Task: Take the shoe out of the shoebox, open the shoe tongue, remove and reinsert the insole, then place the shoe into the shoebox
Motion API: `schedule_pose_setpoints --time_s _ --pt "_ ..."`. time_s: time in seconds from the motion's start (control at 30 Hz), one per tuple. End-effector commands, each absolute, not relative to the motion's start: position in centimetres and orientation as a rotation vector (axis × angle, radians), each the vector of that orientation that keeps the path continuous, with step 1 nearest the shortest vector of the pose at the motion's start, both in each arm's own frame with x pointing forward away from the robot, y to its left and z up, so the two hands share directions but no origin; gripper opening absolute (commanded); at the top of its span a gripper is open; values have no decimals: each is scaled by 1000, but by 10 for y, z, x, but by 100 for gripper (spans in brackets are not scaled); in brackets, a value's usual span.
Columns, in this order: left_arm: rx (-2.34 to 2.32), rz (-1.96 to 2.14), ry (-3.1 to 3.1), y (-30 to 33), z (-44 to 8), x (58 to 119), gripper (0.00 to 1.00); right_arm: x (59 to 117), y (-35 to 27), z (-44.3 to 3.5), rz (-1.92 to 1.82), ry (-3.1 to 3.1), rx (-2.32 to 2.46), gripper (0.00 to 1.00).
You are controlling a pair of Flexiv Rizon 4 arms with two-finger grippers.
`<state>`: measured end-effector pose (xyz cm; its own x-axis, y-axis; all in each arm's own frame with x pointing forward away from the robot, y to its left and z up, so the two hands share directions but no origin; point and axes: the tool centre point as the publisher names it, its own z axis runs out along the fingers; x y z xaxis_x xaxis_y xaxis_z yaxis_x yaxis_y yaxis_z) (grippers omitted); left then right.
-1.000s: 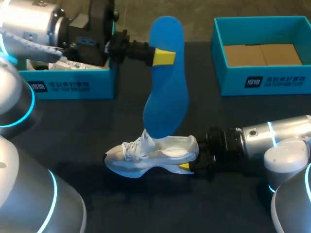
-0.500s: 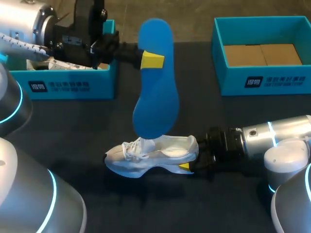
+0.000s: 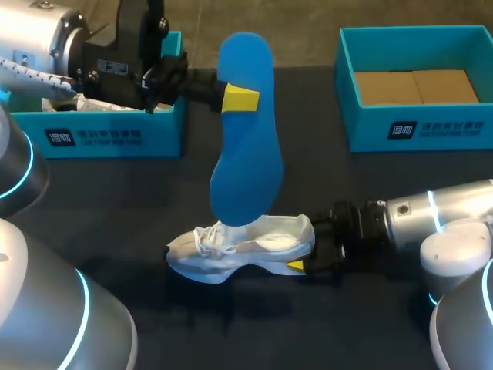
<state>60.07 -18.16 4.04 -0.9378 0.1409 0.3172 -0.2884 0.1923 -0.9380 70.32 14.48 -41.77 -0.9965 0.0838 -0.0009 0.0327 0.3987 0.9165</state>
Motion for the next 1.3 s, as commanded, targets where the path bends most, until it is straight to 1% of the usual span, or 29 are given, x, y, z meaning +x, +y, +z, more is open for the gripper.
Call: schedule_pose_setpoints --time_s 0.03,0.23,0.43,0.83,1.07,1.3 --pt "140 1802 -2142 -182 40 600 0 699 135 -406 1632 2624 107 100" --pt "140 1802 -2142 -182 40 600 0 701 123 -393 1459 2693 85 100" --pt "140 1802 -2142 -182 40 600 0 702 117 -379 1164 2826 37 100" --pt "140 1802 -2142 -182 40 600 0 704 122 -367 629 3010 -8 100" --pt "140 1802 -2142 -182 40 600 0 708 124 -357 338 3065 50 100" --pt "140 1802 -2142 -182 40 600 0 706 124 -348 156 3095 95 100"
